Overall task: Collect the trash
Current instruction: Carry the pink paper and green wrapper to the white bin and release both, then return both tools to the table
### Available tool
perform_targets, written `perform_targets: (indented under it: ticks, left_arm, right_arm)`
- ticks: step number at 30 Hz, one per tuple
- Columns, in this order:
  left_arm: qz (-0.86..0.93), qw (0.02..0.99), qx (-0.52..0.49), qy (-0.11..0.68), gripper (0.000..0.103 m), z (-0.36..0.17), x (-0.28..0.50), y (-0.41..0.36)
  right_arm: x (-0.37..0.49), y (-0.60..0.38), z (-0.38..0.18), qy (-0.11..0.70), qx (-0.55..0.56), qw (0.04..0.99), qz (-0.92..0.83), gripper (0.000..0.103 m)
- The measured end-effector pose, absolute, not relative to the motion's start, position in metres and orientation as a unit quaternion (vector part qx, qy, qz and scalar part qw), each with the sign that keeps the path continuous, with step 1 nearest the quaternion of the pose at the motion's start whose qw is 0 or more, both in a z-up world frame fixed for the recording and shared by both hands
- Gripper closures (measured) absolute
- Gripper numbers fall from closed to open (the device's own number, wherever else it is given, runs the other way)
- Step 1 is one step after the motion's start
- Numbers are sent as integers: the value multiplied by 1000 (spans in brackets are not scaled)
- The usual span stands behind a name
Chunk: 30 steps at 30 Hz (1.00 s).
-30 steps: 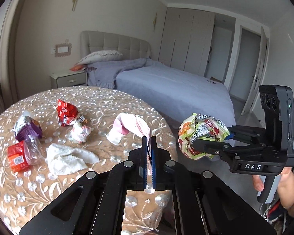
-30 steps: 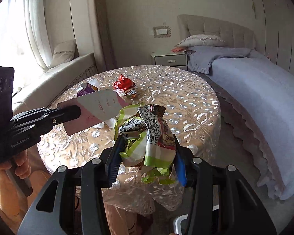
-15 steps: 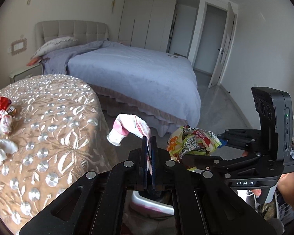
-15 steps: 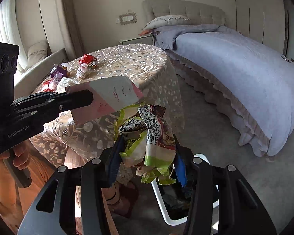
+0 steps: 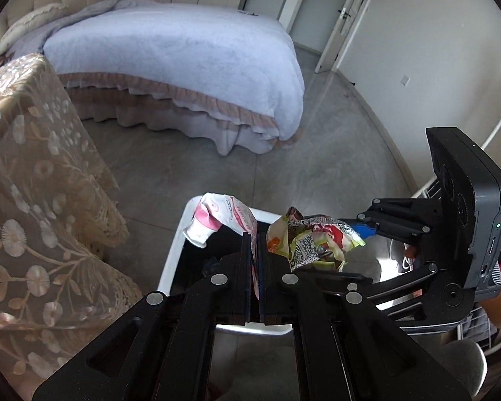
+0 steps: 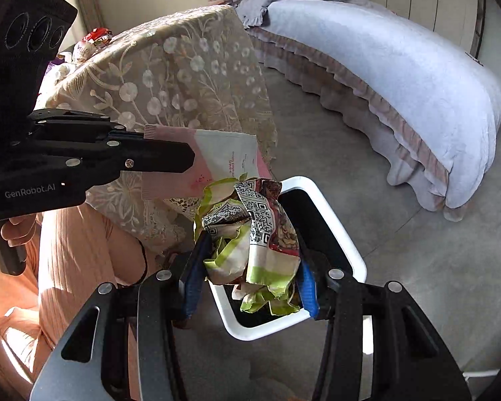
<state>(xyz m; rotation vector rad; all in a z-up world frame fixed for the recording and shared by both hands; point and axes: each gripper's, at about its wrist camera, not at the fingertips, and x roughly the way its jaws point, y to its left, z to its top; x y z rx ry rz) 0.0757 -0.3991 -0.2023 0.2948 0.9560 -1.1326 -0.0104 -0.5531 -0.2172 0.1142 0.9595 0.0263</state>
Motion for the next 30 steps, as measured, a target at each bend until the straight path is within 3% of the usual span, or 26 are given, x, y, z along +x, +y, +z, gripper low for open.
perform_targets:
  ticks: [3,5,6,7,8,19,30]
  left_arm:
    - [-517,712,140,454,100,-220,81,-412]
    - [-513,707,145,465,95,-228,84,-419]
    - [-506,710,151,467,56,-232,86,-422]
    - [-498,712,155,471,22,-234,87,-423]
    - [-493,715,151,473,7,-237,90,-422]
    - [-485,731,155,454,5,-221,89,-416]
    - [-475,778,126,391,5,-162,77,-374]
  right_arm:
    - [-9,-566,-230,464,71,883,10,52]
    - [-7,-573,-240,468,71,881,7,27]
    - [-7,-575,-244,469,62,881,0,5]
    - [-7,-576,-248,472,50,880,-4,4]
    - [-6,-578,-252,480,40,876,-5,4]
    - [-3,-584,-257,479,41,877,-8,4]
    - [3,-567,-208,420,41,907,8,4]
